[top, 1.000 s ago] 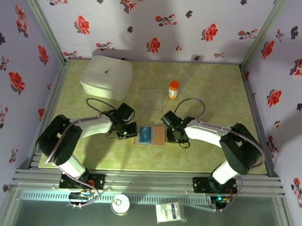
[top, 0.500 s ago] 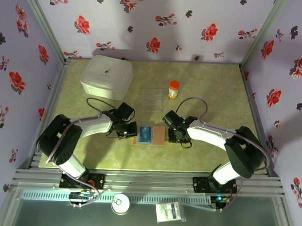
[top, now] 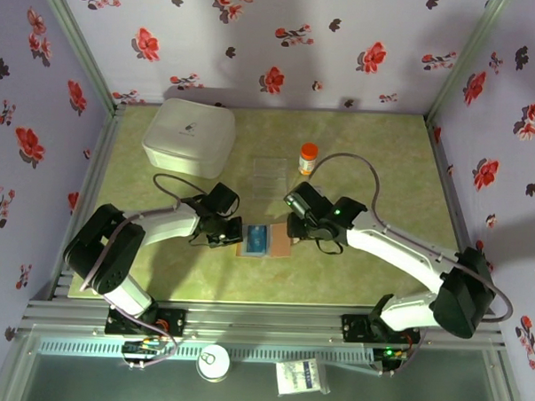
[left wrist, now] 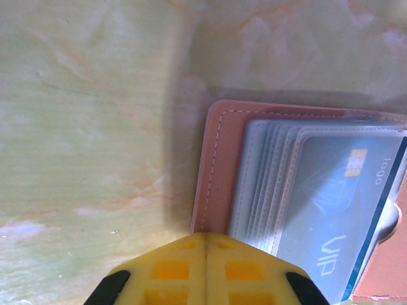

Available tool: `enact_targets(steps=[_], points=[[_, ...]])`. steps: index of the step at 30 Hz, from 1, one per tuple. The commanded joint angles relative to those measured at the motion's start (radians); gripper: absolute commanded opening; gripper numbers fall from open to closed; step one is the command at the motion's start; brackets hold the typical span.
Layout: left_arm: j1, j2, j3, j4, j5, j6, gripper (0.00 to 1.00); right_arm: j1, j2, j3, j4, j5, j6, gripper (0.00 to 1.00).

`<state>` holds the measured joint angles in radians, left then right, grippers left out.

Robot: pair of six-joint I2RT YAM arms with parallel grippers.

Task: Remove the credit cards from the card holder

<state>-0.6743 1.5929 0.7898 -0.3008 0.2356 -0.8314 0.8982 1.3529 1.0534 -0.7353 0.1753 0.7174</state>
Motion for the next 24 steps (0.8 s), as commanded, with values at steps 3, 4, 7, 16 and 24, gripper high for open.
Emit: enact_targets(steps=[3,4,7,16,24], points=[[-0.009,-0.022,-0.021,-0.045,-0.022,0.001,0.0,0.046,0.124,0.071,0.062,-0.089,0.017,0.5],[-0.01,-0.024,-0.023,-0.045,-0.022,0.0,0.0,0.052,0.157,0.084,0.054,-0.087,0.017,0.5],[-0.01,-0.03,-0.029,-0.047,-0.028,-0.001,0.0,0.062,0.245,0.114,0.033,-0.072,0.011,0.53],[-0.01,-0.017,-0.032,-0.047,-0.038,-0.001,0.0,0.059,0.415,0.157,-0.051,0.057,-0.012,0.68],[-0.013,-0.019,-0.035,-0.052,-0.045,-0.008,0.0,0.043,0.462,0.137,-0.022,0.072,-0.027,0.77]])
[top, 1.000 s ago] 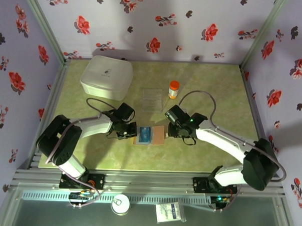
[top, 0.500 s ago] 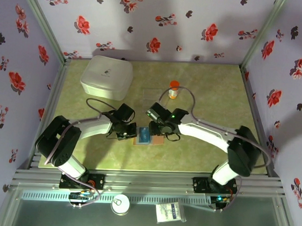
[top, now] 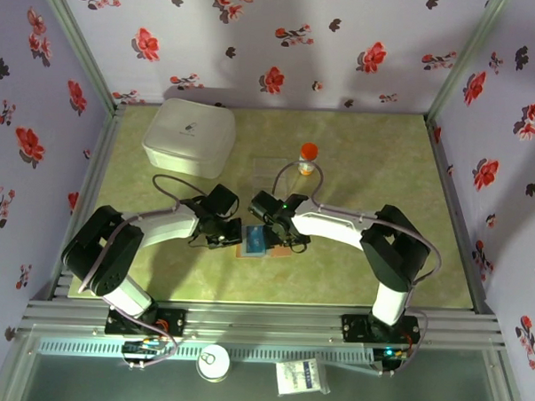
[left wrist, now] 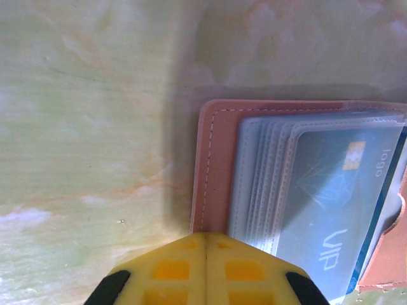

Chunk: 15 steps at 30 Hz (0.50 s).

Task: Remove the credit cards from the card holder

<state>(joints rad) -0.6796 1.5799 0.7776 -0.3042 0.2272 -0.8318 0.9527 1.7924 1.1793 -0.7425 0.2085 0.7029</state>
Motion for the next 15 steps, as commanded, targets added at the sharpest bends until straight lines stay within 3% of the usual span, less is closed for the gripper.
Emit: enact_targets(steps=[1,15], points=[[-0.008,-0.006,-0.024,-0.047,-0.038,-0.009,0.0,-0.014,0.03,0.01,-0.014,0.038,-0.016,0.78],[-0.017,-0.017,-0.043,-0.042,-0.05,-0.02,0.0,-0.06,0.098,-0.123,0.152,-0.069,0.008,0.74]])
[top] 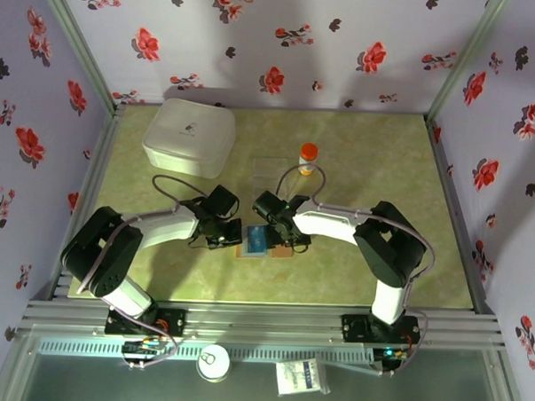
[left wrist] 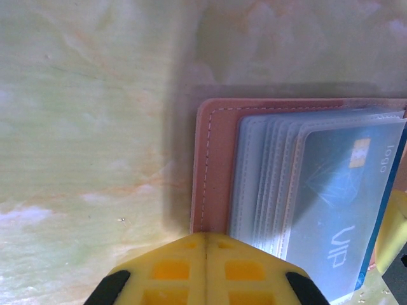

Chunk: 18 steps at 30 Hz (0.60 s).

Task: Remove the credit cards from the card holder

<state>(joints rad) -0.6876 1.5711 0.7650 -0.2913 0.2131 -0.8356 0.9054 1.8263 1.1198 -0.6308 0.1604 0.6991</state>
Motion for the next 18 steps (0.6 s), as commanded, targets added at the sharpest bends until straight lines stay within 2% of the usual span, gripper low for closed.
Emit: enact_targets(steps=[1,9,18], points=[[-0.009,-0.012,-0.033,-0.053,-0.036,-0.017,0.0,-0.013,0.068,-0.073,0.052,-0.026,0.017,0.73],[-0.012,-0.073,-0.047,-0.054,-0.056,-0.028,0.0,-0.014,0.057,-0.106,0.099,-0.066,0.047,0.69],[-0.014,-0.154,0.012,-0.09,-0.07,-0.005,0.0,-0.012,-0.1,-0.092,0.077,-0.025,0.058,0.68]])
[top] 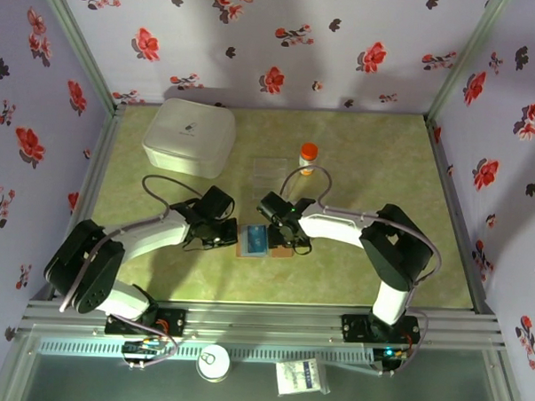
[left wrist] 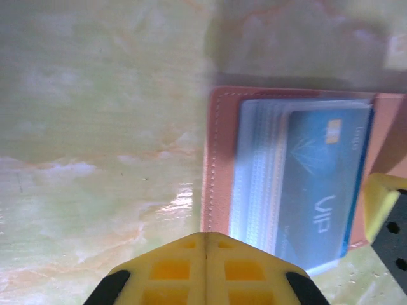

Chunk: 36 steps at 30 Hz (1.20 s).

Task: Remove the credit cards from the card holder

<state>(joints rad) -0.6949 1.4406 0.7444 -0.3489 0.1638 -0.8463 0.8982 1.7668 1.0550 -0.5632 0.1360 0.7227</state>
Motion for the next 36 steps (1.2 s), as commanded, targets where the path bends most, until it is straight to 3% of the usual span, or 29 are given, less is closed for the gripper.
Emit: enact_targets(steps=[1,10,16,24,36], points=[[-0.008,-0.025,0.038,-0.033,-0.017,0.006,0.0,-0.005,-0.06,-0.03,0.017,-0.004,0.038,0.68],[-0.057,0.043,0.119,-0.004,0.039,0.015,0.0,-0.004,-0.184,-0.038,0.056,-0.018,0.052,0.64],[-0.086,0.113,0.149,0.019,0.05,0.018,0.0,-0.007,-0.223,-0.063,0.137,-0.097,0.054,0.6],[-0.086,0.147,0.117,-0.013,-0.018,0.036,0.0,-0.021,-0.195,-0.126,0.319,-0.246,0.081,0.38],[-0.086,0.129,0.104,-0.049,-0.096,0.03,0.0,-0.036,-0.131,-0.133,0.405,-0.343,0.084,0.34]])
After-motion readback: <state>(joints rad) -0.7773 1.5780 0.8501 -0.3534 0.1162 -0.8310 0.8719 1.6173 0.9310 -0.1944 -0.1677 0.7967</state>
